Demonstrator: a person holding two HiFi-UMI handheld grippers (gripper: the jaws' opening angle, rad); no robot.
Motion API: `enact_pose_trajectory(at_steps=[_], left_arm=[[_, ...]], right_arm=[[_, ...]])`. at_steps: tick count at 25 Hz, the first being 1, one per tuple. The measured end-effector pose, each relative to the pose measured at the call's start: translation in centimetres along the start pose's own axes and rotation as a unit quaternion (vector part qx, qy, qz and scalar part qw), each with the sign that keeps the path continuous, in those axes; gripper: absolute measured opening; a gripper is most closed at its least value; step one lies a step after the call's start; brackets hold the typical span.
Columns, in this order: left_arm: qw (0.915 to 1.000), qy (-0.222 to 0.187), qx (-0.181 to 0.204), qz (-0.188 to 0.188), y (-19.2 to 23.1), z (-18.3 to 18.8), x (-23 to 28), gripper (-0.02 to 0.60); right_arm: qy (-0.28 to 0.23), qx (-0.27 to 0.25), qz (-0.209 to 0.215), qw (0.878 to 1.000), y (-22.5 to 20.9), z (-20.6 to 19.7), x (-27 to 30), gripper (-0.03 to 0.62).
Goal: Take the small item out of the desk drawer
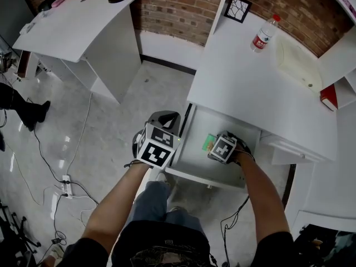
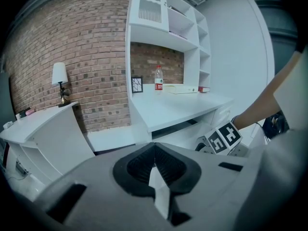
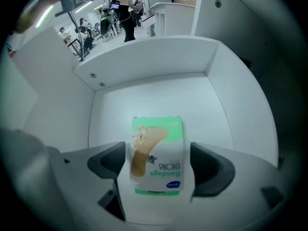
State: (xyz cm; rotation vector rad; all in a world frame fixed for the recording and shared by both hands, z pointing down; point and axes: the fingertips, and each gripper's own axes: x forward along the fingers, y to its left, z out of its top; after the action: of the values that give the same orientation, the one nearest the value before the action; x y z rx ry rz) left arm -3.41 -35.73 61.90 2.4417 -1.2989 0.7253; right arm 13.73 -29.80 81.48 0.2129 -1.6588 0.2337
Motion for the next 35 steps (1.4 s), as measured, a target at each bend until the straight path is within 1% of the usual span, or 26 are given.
enact_pose_trajectory(at_steps=[4, 7, 9, 13, 16, 19, 21, 26, 31, 35], left_arm=[[1.0000, 0.002, 0.004, 0.001, 0.3, -0.3, -0.2, 0.005], [1.0000, 0.004, 0.004, 0.003, 0.7, -0.4, -0.2, 0.005], [1.0000, 0.004, 0.004, 0.005, 0.9, -0.5, -0.2, 0.005], [0.9999, 0.010, 0.003, 0.002, 0.8, -0.4, -0.4, 0.005], [0.9999, 0.011, 0.005, 0.004, 1.1, -0.1, -0.9, 0.005], [0.9999, 0.014, 0.007, 0.003, 1.2, 0.1, -1.2, 0.005], [0.9999, 0.015, 0.003, 0.002, 1.2, 0.4, -1.5, 0.005], [0.9999, 0.009, 0.000, -0.005, 0.0, 2.8, -2.0, 0.005], [1.0000, 0.003, -0.003, -0.002, -0.3, 5.1, -2.9, 0.005], [1.0000, -0.001, 0.000, -0.001, -0.8, 6.7, -3.5, 0.005]], right_arm=[[0.007, 0.004, 0.005, 1.000, 0.1, -0.1, 0.2, 0.416], [0.003, 0.005, 0.011, 1.000, 0.1, 0.2, 0.5, 0.410], [0.004, 0.007, 0.005, 1.000, -0.2, 0.0, 0.6, 0.403], [0.010, 0.015, -0.005, 1.000, -0.3, -0.4, 0.7, 0.353], [0.003, 0.006, 0.001, 1.000, 0.3, 0.5, 0.1, 0.348], [-0.018, 0.003, -0.016, 1.000, -0.3, 1.1, -0.3, 0.347], [-0.030, 0.014, -0.021, 0.999, -0.5, 1.4, -1.5, 0.347], [-0.044, 0.040, -0.013, 0.998, 0.1, 1.4, -5.2, 0.347], [-0.071, 0.028, -0.023, 0.997, 0.5, 2.3, -8.6, 0.347], [-0.085, 0.020, -0.020, 0.996, 1.1, 2.3, -11.0, 0.347]])
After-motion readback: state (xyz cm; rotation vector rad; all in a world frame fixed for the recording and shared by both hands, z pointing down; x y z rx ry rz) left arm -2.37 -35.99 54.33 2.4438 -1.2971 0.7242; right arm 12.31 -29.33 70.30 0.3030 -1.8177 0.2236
